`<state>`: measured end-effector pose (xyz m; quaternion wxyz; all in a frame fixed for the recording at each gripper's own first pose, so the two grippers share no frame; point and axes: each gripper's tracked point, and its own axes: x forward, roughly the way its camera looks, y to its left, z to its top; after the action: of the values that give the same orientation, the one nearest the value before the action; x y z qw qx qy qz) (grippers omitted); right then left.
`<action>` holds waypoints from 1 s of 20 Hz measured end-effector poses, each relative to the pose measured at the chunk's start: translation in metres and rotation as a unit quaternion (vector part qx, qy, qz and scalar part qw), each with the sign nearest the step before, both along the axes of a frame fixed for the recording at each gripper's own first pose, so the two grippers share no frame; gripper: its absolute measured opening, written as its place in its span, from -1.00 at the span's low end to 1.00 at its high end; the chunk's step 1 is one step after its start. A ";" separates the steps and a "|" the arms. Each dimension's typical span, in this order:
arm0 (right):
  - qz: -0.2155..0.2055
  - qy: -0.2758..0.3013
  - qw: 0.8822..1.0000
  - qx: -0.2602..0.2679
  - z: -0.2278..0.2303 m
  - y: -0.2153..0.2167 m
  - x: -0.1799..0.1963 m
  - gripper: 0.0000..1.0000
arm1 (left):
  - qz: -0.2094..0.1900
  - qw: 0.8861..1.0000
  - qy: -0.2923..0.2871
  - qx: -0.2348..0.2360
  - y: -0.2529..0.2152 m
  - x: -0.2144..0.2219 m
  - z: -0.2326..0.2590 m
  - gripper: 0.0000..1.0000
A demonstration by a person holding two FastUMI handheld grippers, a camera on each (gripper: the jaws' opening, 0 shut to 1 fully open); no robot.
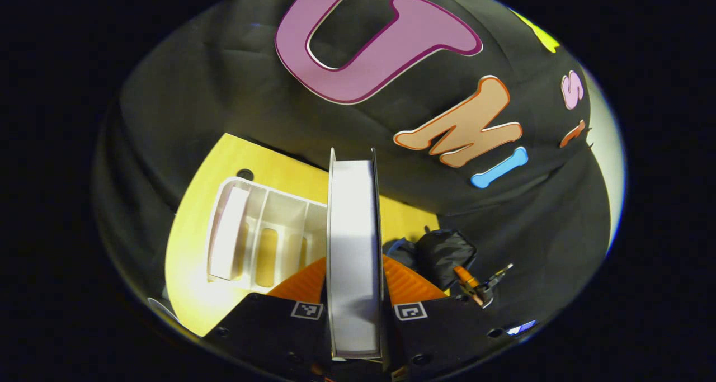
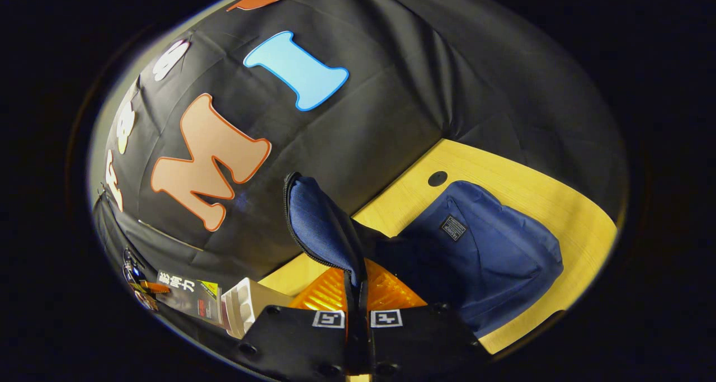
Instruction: Open the schoolbag, grab two books from the bookshelf and put them into the schoolbag.
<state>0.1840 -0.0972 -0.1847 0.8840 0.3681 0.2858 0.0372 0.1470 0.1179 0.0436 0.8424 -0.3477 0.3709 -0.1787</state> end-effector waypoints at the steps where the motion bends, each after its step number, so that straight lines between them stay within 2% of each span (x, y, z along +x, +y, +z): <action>1: 0.002 0.001 1.000 -0.001 0.001 0.000 -0.001 -0.94 | -0.001 1.000 0.000 -0.014 -0.009 0.001 -0.001 -0.36; 7: 0.001 0.001 1.000 0.001 0.003 0.002 -0.002 -0.94 | 0.001 0.997 -0.006 -0.074 -0.039 0.006 -0.003 -0.36; 13: 0.000 0.001 1.000 0.003 0.004 0.008 -0.001 -0.92 | -0.023 0.993 0.015 -0.111 -0.089 0.009 -0.023 -0.37; 20: -0.007 0.001 1.000 0.015 0.004 0.010 -0.001 -0.92 | -0.056 0.993 0.039 -0.100 -0.163 0.022 -0.055 -0.37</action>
<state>0.1834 -0.0874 -0.1803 0.8785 0.3830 0.2834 0.0346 0.1687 -0.0447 -0.0116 0.7769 -0.4156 0.4024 -0.2485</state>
